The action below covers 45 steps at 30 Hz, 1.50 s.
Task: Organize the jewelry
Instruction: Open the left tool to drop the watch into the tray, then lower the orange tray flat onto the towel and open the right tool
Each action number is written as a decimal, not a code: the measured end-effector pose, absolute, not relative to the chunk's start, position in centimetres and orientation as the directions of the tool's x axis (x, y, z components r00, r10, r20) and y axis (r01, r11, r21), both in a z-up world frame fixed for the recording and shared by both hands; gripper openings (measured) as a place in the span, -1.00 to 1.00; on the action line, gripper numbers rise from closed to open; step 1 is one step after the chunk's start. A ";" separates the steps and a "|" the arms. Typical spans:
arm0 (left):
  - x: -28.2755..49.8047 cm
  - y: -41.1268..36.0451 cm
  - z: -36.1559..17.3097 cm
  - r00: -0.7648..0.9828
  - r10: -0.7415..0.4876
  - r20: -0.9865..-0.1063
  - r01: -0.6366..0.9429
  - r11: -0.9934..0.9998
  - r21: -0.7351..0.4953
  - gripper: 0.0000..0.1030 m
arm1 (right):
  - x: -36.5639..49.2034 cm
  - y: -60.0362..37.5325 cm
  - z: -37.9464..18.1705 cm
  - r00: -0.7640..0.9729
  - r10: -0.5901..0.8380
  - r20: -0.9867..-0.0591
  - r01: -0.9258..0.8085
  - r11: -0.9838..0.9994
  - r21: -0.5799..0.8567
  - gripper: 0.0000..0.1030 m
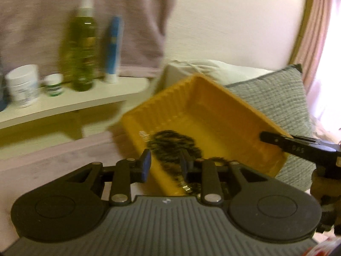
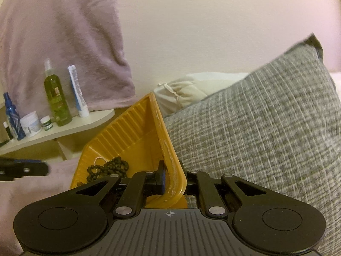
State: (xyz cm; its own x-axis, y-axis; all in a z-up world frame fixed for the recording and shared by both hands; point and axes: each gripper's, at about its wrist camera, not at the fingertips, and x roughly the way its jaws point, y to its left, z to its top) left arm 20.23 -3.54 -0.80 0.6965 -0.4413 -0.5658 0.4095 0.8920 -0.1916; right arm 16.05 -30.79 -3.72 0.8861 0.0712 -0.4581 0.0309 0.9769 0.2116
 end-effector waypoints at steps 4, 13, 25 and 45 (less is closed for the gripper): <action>19.4 -1.4 -1.2 0.717 -0.400 -0.570 0.352 0.915 -0.199 -0.50 | 16.5 -32.6 -4.7 0.878 0.120 -0.463 0.026 0.955 0.296 -0.83; 17.5 0.5 -2.2 0.732 -0.351 -0.584 0.274 0.937 -0.218 -0.50 | 18.3 -34.3 -6.9 0.839 0.233 -0.491 0.013 0.895 0.447 -0.84; 15.7 2.1 -3.0 0.754 -0.255 -0.606 0.193 0.967 -0.167 0.04 | 19.3 -35.4 -9.3 0.817 0.280 -0.504 0.010 0.867 0.498 -0.66; 9.8 2.7 -2.0 0.772 -0.095 -0.628 0.005 0.990 -0.144 0.99 | 11.7 -30.2 -2.7 0.777 0.213 -0.592 -0.017 0.948 0.319 0.74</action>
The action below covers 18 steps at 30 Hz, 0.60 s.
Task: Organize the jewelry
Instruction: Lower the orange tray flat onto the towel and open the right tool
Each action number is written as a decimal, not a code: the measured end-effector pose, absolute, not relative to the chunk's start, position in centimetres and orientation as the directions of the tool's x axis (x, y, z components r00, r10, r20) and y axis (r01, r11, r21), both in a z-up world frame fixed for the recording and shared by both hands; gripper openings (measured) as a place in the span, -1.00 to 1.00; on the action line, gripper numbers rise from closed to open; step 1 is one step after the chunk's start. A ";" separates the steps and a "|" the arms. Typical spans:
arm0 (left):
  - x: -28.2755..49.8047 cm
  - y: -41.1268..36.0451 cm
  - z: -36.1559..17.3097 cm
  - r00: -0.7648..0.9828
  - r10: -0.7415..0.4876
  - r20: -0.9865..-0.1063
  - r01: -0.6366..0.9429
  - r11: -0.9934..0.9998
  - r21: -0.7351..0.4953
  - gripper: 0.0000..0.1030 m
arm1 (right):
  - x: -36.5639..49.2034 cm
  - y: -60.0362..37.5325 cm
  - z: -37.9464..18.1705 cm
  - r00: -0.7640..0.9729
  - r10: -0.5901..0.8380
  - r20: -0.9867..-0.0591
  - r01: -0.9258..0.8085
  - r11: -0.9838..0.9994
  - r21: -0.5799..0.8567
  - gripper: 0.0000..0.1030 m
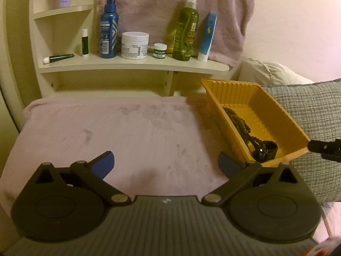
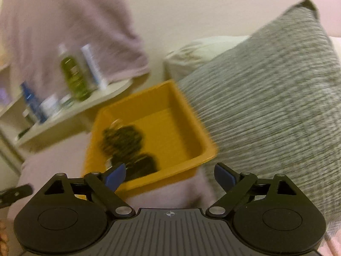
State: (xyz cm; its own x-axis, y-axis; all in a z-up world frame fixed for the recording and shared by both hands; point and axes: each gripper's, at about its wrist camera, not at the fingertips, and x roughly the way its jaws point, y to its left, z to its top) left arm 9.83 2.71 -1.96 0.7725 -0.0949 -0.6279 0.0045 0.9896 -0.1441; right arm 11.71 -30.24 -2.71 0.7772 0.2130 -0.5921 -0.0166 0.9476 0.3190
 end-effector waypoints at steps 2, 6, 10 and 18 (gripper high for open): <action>9.0 2.9 -1.6 0.768 -0.098 -0.633 -0.002 0.988 -0.155 0.99 | 11.2 -28.4 -2.1 0.751 0.245 -0.613 -0.058 0.949 0.309 0.74; 7.5 3.1 -1.2 0.752 -0.070 -0.655 -0.032 0.989 -0.142 0.99 | 10.1 -24.9 -1.1 0.724 0.285 -0.628 -0.145 0.953 0.265 0.75; 6.1 3.8 -0.7 0.739 -0.046 -0.673 -0.066 0.988 -0.140 0.98 | 9.2 -22.4 -0.8 0.711 0.288 -0.642 -0.189 0.957 0.220 0.75; 3.6 3.6 0.1 0.727 -0.009 -0.687 -0.078 0.992 -0.095 0.98 | 8.1 -19.6 -0.6 0.677 0.314 -0.665 -0.248 0.949 0.196 0.75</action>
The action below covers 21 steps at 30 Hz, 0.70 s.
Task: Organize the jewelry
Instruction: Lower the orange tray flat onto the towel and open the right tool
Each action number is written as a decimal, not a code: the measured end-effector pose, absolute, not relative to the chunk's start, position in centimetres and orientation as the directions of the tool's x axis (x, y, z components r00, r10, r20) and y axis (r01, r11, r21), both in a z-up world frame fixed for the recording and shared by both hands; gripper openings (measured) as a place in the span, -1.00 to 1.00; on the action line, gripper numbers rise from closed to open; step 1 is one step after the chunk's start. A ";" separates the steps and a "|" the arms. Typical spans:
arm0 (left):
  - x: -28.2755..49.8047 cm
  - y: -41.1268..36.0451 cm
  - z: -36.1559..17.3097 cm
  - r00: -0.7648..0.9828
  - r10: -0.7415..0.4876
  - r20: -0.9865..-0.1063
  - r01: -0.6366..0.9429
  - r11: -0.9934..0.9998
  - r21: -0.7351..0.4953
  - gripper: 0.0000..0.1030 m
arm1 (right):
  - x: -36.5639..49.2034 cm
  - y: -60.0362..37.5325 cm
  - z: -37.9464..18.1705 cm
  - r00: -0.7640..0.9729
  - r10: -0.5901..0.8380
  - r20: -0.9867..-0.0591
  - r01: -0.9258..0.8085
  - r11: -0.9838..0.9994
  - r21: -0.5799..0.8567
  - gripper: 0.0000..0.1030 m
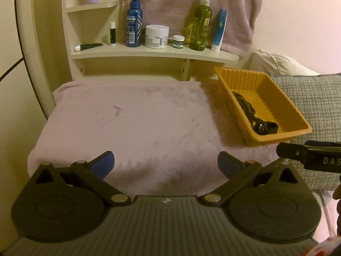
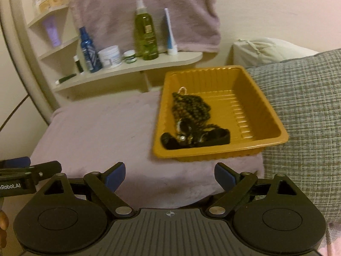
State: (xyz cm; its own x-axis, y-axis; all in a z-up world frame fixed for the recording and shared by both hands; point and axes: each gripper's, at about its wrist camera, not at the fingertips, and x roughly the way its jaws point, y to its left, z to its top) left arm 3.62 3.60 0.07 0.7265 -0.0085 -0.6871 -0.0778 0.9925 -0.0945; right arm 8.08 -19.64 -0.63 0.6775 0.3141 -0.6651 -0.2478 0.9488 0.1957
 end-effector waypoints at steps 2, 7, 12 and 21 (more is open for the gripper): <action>3.2 3.6 0.1 0.725 -0.001 -0.689 -0.084 0.992 -0.090 0.98 | 7.8 -19.3 -0.6 0.676 0.315 -0.666 -0.254 0.948 0.190 0.75; 2.1 3.8 0.0 0.718 0.024 -0.695 -0.107 0.991 -0.076 0.98 | 7.1 -18.4 -0.7 0.665 0.308 -0.681 -0.277 0.948 0.158 0.75; 1.8 4.0 -0.1 0.710 0.021 -0.704 -0.116 0.989 -0.087 0.99 | 6.5 -17.8 -0.6 0.659 0.313 -0.684 -0.299 0.943 0.144 0.75; 1.8 3.7 -0.1 0.711 0.027 -0.703 -0.111 0.991 -0.074 0.99 | 6.4 -17.6 -0.5 0.660 0.320 -0.680 -0.305 0.941 0.147 0.75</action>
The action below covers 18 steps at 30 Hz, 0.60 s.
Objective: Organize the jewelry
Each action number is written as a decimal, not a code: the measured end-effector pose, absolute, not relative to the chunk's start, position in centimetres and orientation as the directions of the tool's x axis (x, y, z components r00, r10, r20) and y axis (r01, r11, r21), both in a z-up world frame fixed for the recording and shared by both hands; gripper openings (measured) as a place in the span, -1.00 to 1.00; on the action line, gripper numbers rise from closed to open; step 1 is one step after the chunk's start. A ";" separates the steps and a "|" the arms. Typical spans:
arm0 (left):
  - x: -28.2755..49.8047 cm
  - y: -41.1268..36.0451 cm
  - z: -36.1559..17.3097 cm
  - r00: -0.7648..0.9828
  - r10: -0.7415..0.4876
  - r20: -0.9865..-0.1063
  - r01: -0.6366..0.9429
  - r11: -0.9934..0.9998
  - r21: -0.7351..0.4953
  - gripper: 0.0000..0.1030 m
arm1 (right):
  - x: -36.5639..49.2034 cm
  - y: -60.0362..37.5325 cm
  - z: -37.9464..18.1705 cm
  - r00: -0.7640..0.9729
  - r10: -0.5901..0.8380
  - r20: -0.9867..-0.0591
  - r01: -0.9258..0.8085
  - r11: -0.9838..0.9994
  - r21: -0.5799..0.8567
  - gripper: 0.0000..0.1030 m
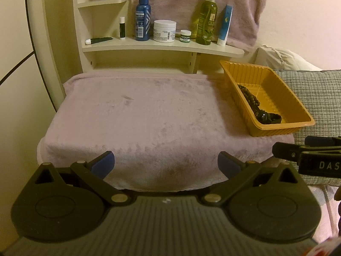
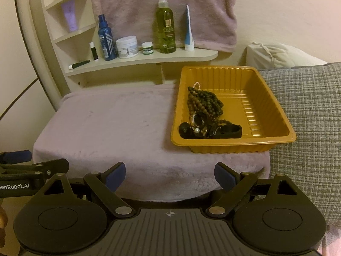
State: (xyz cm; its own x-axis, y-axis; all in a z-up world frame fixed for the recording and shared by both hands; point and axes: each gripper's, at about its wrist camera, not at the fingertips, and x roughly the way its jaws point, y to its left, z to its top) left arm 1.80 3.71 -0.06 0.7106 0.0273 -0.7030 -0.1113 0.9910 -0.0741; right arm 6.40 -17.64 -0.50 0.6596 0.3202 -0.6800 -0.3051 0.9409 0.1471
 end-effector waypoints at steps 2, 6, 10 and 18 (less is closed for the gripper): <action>1.8 3.7 -0.1 0.710 0.029 -0.704 -0.112 0.991 -0.072 0.99 | 6.4 -17.7 -0.5 0.659 0.322 -0.679 -0.306 0.940 0.150 0.75; 1.8 3.7 -0.1 0.711 0.030 -0.702 -0.111 0.991 -0.070 0.99 | 6.4 -17.7 -0.5 0.657 0.325 -0.680 -0.307 0.940 0.151 0.75; 1.8 3.7 -0.2 0.712 0.031 -0.702 -0.111 0.991 -0.069 0.99 | 6.4 -17.6 -0.6 0.656 0.328 -0.680 -0.309 0.939 0.155 0.75; 1.8 3.6 0.0 0.716 0.035 -0.698 -0.116 0.991 -0.069 0.99 | 6.4 -17.6 -0.6 0.656 0.328 -0.680 -0.308 0.939 0.156 0.75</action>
State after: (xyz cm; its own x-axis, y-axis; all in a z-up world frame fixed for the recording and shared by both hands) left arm 1.82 3.63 -0.04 0.7155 0.0352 -0.6977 -0.1160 0.9909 -0.0690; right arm 6.36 -17.64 -0.59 0.6557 0.3283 -0.6799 -0.3079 0.9385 0.1561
